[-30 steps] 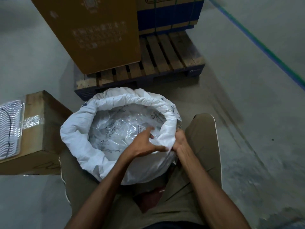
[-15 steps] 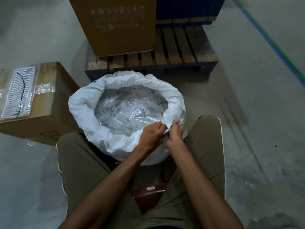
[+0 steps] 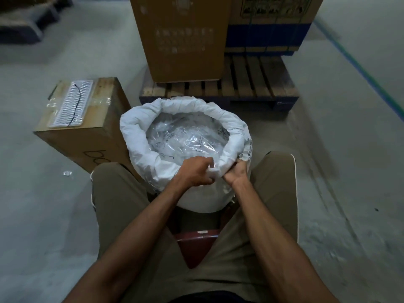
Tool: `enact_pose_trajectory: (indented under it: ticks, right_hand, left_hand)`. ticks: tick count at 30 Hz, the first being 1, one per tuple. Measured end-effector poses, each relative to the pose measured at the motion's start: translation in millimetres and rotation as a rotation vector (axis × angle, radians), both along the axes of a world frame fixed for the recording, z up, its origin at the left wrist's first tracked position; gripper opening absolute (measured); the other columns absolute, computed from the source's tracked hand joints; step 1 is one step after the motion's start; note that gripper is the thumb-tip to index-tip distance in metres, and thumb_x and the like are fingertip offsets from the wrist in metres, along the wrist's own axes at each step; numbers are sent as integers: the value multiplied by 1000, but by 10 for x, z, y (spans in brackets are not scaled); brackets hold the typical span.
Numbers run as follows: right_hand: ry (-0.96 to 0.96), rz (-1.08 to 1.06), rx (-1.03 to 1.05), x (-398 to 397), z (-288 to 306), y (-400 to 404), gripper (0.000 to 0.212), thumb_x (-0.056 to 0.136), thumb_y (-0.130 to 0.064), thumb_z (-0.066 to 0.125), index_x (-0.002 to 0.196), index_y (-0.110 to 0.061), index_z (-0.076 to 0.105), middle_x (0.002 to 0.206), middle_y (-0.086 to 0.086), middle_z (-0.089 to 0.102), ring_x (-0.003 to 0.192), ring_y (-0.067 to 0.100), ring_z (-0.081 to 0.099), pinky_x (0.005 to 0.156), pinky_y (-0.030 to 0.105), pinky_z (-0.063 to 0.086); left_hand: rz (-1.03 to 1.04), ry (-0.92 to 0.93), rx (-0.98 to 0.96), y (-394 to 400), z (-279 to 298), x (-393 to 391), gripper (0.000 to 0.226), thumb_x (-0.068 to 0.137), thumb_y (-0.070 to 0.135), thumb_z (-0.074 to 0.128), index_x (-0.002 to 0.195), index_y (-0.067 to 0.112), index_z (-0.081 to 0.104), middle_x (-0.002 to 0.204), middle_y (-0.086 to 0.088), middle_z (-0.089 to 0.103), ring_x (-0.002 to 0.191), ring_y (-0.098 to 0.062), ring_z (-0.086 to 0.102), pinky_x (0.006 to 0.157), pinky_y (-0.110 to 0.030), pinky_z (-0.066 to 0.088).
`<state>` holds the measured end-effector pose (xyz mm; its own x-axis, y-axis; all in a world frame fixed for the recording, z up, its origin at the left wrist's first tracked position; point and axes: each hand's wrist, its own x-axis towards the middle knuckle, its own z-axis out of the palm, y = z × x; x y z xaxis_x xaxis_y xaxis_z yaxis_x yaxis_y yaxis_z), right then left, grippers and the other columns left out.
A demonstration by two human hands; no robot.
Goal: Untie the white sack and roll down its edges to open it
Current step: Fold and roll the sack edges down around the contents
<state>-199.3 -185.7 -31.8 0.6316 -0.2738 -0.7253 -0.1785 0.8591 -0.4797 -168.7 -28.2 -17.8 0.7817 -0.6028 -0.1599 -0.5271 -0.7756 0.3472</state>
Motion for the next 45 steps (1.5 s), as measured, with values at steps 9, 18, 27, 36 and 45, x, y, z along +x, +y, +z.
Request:
enact_pose_trajectory:
  ticks: [9, 18, 27, 36, 45]
  right_hand:
    - [257, 76, -431, -234, -38, 555, 74, 81, -77, 61, 111, -10, 64, 104, 11, 68, 94, 28, 70, 83, 45, 61]
    - [312, -33, -127, -120, -163, 401, 50, 104, -47, 51, 123, -2, 57, 118, 16, 67, 94, 34, 69, 77, 49, 59]
    - [141, -11, 151, -271, -22, 312, 46, 104, -46, 50, 94, -3, 64, 77, 21, 71, 81, 36, 63, 98, 50, 52]
    - [233, 169, -986, -424, -23, 321, 68, 88, -29, 72, 141, -9, 35, 135, 9, 44, 128, 25, 45, 109, 40, 41]
    - [-306, 1114, -2153, -297, -136, 124, 49, 65, -28, 85, 108, -17, 66, 101, 3, 64, 96, 24, 60, 94, 42, 49]
  left_hand:
    - [-123, -253, -125, -263, -186, -194, 34, 59, 1, 84, 79, 7, 57, 73, -9, 56, 54, -31, 58, 41, -30, 32]
    - [3, 118, -462, 282, -231, -185, 37, 74, 19, 75, 110, 19, 68, 102, 3, 71, 98, -14, 64, 85, -27, 50]
    - [-88, 169, 57, 292, 38, 137, 80, 59, 64, 88, 125, 28, 61, 120, 4, 69, 109, -21, 63, 83, -33, 46]
    - [-216, -425, 52, 222, -266, -122, 36, 53, 2, 66, 85, 16, 56, 80, -2, 61, 67, -30, 62, 53, -31, 28]
    - [-89, -553, -183, 273, -508, -185, 51, 54, 3, 74, 101, 15, 58, 85, -2, 64, 76, -28, 58, 60, -35, 40]
